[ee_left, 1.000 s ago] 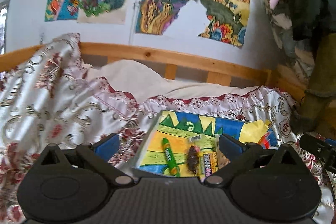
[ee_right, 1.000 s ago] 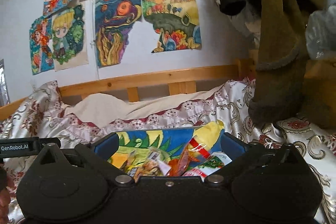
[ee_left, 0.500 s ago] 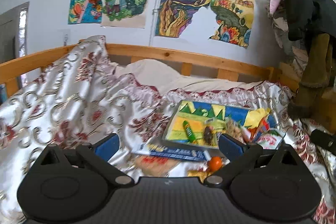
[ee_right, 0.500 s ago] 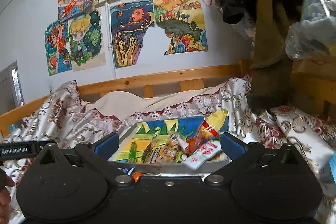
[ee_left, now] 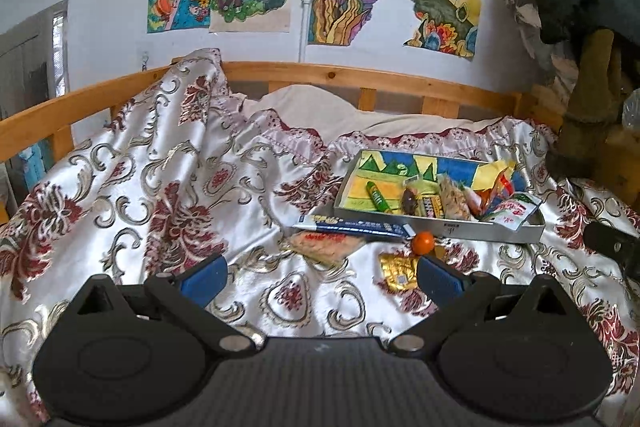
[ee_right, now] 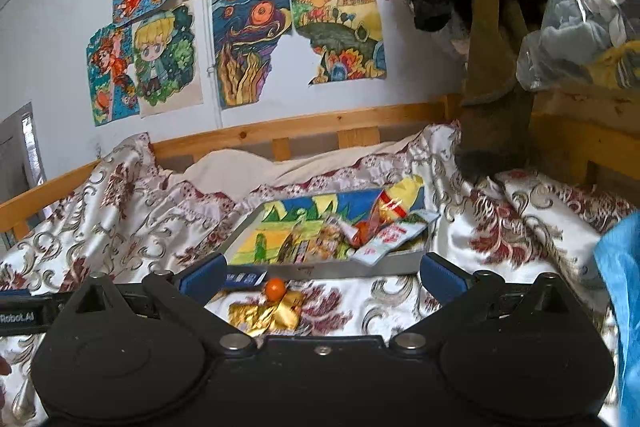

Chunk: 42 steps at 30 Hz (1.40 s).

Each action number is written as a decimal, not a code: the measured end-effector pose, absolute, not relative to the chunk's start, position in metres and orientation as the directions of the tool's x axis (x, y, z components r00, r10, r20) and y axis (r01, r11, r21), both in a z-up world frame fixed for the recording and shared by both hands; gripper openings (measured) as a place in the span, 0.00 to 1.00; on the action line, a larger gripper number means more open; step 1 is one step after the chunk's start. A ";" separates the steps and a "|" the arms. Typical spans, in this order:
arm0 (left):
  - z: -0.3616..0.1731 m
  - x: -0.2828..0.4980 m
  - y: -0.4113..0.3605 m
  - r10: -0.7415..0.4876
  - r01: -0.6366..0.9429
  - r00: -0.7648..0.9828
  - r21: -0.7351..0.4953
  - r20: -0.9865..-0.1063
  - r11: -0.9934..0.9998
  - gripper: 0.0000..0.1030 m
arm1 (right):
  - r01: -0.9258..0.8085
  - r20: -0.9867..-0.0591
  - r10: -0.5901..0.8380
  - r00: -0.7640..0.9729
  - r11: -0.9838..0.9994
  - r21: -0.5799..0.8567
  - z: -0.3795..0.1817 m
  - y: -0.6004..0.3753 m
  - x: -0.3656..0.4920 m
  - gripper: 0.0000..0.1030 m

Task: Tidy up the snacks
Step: 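Lift both tools up away from the tray, then lower both tools toward the rice cracker and gold packets beside the tray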

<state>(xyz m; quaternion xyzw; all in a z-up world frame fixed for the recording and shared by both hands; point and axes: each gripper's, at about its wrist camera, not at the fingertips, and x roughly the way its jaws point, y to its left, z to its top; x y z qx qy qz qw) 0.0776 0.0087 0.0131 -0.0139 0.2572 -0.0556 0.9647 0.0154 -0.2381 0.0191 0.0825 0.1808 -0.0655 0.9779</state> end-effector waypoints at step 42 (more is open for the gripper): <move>0.006 0.139 0.017 -0.111 0.192 0.798 0.076 -0.593 0.978 1.00 | -0.040 -0.497 0.060 0.866 0.998 0.051 0.012 -0.207 0.061 0.99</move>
